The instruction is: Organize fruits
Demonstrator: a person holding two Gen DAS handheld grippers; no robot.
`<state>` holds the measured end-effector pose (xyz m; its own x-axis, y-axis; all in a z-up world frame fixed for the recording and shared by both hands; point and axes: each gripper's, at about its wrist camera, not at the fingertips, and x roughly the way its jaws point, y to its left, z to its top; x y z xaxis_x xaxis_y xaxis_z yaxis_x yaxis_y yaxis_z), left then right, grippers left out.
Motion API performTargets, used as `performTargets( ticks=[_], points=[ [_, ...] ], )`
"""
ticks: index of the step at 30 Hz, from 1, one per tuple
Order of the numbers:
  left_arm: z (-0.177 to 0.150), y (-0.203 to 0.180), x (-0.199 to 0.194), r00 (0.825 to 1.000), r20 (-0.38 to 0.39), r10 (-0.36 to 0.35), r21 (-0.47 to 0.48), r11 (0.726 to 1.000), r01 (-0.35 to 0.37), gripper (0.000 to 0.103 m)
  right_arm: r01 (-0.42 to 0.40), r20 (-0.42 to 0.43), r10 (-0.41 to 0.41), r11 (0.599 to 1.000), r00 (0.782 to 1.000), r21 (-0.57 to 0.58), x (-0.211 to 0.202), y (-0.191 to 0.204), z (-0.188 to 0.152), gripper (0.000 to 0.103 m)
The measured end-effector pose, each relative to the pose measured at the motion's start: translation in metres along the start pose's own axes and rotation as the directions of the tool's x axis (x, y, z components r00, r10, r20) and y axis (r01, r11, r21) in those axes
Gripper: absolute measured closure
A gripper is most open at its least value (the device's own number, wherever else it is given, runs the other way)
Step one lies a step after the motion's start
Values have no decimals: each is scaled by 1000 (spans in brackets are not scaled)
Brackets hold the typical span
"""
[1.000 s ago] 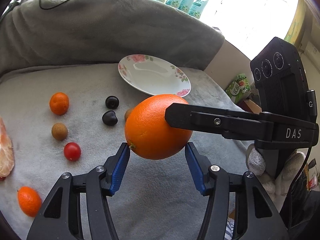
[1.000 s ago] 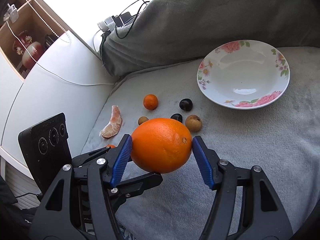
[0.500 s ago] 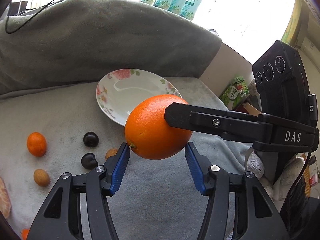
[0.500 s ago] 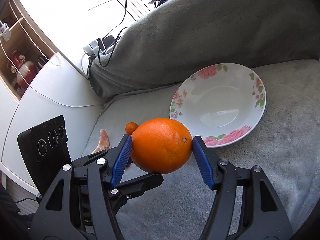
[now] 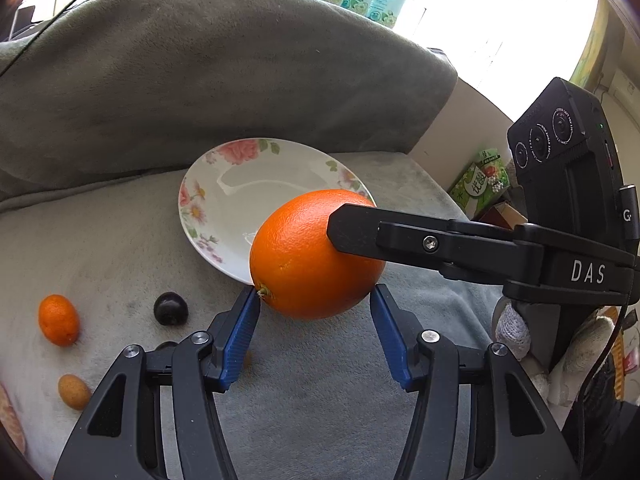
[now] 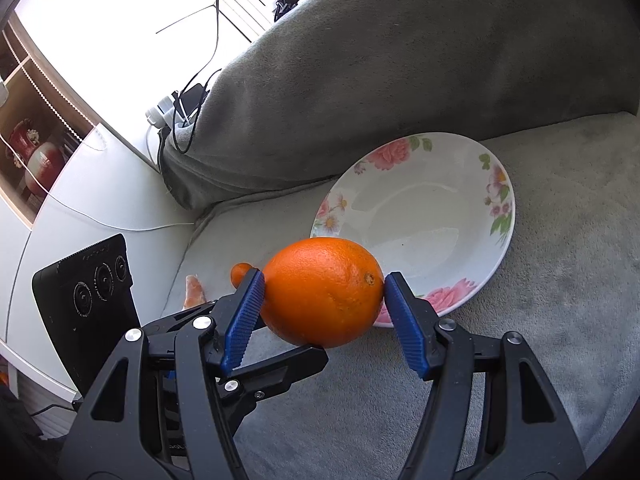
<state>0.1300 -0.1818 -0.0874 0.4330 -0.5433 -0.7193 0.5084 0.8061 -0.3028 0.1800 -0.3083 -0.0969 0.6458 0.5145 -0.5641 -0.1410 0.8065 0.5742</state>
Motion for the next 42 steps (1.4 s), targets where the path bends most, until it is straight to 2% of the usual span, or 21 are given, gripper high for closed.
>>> performTargets(
  ticks=[6, 9, 14, 18, 30, 38, 42],
  points=[
    [1, 1, 4, 1000, -4, 11, -2, 1000, -11, 47, 23, 4, -23, 1000, 1000, 1, 3, -3, 3, 38],
    [4, -4, 0, 1000, 18, 7, 12, 1000, -7, 49, 55, 50, -54, 998, 997, -14, -4, -1, 6, 37],
    [3, -7, -8, 999, 37, 20, 27, 999, -21, 49, 104, 111, -99, 994, 989, -36, -18, 4, 13, 28],
    [-2, -7, -13, 998, 43, 38, 35, 999, -40, 49, 131, 145, -123, 990, 982, -43, -27, 7, 12, 28],
    [-10, -2, -38, 992, 82, 92, 45, 994, -96, 48, 191, 174, -172, 976, 970, -100, -40, 15, -4, 28],
    [-18, 7, -61, 981, 127, 144, 41, 988, -150, 44, 230, 203, -197, 961, 959, -152, -48, 31, -14, 28],
    [-24, 14, -74, 973, 151, 174, 34, 983, -181, 41, 221, 188, -188, 960, 964, -173, -45, 39, -19, 28]
  ],
)
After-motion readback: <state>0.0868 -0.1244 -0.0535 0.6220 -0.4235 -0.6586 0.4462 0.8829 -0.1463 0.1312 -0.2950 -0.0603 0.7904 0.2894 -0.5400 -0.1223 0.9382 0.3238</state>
